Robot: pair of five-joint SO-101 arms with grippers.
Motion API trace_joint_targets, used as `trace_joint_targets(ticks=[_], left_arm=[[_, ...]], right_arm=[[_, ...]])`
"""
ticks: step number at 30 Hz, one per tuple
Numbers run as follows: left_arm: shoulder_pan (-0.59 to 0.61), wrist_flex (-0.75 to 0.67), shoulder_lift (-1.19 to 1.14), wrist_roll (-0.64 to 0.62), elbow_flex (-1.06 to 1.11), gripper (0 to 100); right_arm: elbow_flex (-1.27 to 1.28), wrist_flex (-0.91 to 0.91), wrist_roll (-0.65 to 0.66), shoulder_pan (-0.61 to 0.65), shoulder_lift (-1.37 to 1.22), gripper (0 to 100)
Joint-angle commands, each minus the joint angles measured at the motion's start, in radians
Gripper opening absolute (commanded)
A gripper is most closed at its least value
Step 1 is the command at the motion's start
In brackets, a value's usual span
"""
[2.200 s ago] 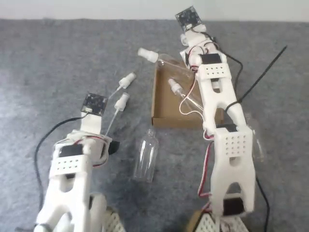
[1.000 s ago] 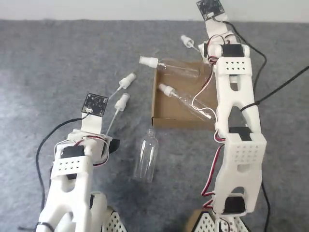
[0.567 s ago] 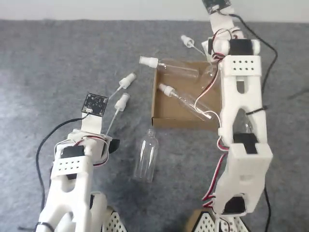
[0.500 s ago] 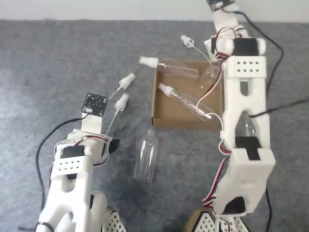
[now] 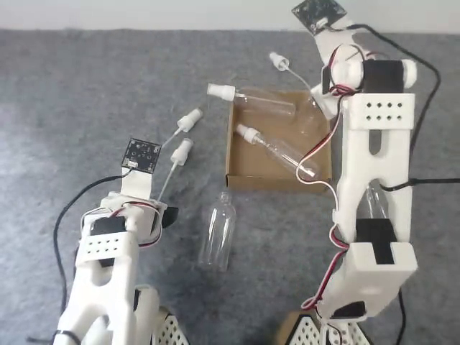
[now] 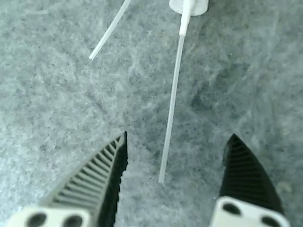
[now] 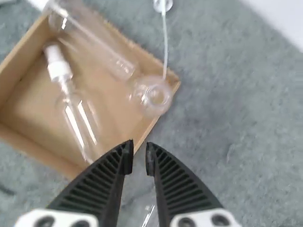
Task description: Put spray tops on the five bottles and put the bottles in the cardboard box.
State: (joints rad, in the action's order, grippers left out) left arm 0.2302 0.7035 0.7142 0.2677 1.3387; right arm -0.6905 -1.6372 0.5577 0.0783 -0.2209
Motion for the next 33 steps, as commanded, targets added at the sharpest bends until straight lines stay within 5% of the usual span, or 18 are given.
trace_joint_targets(ticks=[1,8,27,33], left_arm=[[-0.002,-0.02,0.032,0.009,-0.004,31],[-0.002,-0.021,0.031,0.009,-0.002,31],[-0.003,-0.021,0.028,0.009,-0.002,31],[-0.005,-0.021,0.026,0.009,-0.002,31]], right_arm=[[-0.034,-0.036,0.017,-0.015,0.016,0.9],[-0.037,-0.122,0.014,-0.041,0.01,17.8],[0.094,-0.148,0.025,-0.173,0.182,11.2],[0.173,0.03,0.025,-0.173,0.194,11.3]])
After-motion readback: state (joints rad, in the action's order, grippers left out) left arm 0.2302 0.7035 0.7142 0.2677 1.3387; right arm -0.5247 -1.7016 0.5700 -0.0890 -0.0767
